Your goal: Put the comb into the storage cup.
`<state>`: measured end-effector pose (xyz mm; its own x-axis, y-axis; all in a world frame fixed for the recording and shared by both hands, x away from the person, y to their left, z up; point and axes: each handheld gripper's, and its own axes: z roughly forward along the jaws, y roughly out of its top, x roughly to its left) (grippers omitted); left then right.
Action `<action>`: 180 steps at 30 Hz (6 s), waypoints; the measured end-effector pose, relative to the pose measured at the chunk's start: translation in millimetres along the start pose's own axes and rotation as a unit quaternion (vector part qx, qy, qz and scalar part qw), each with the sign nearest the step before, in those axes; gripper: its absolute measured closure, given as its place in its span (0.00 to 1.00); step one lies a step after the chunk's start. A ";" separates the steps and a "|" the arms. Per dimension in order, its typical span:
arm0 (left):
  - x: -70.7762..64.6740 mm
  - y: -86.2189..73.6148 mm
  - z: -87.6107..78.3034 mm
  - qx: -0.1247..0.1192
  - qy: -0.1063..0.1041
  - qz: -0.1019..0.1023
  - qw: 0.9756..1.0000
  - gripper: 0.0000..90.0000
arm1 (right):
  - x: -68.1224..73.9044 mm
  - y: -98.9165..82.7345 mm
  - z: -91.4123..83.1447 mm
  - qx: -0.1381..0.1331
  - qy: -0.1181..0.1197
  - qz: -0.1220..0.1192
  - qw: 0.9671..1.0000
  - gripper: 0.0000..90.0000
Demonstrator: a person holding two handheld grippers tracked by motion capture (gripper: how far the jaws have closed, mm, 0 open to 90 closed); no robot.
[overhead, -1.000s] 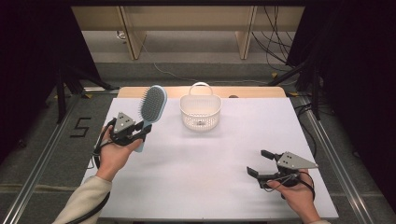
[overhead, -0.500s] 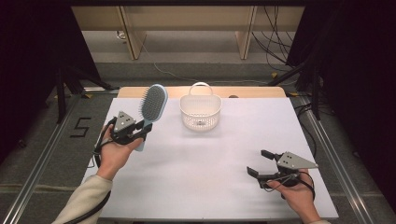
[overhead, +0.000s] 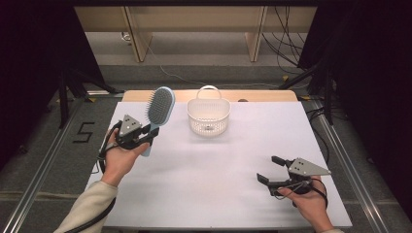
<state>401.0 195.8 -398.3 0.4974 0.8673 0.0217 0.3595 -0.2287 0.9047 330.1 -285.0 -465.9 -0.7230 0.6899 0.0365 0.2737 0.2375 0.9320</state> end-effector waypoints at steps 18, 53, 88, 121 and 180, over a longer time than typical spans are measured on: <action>-1.1 2.8 2.3 -0.001 -0.001 0.002 1.000 0.78 | 0.1 0.0 0.0 0.000 0.000 -0.001 1.000 0.16; -4.1 8.5 7.7 -0.003 -0.005 0.002 1.000 0.78 | -0.1 -0.1 0.0 0.000 0.001 0.000 1.000 0.16; -7.7 14.0 14.3 -0.006 -0.008 0.007 1.000 0.78 | 0.0 -0.2 0.0 0.000 0.001 0.001 1.000 0.16; -17.3 21.9 25.4 -0.007 -0.022 0.010 1.000 0.78 | -0.5 -0.4 -0.1 0.000 0.002 0.003 1.000 0.16; -24.8 34.8 34.2 -0.017 -0.030 0.010 0.999 0.78 | -0.8 -0.4 -0.2 -0.001 0.002 0.002 1.000 0.16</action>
<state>428.2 151.2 -381.9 0.5511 0.8343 0.0158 0.3221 -0.2302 0.9183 330.4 -285.8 -466.3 -0.7246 0.6879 0.0423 0.2761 0.2335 0.9323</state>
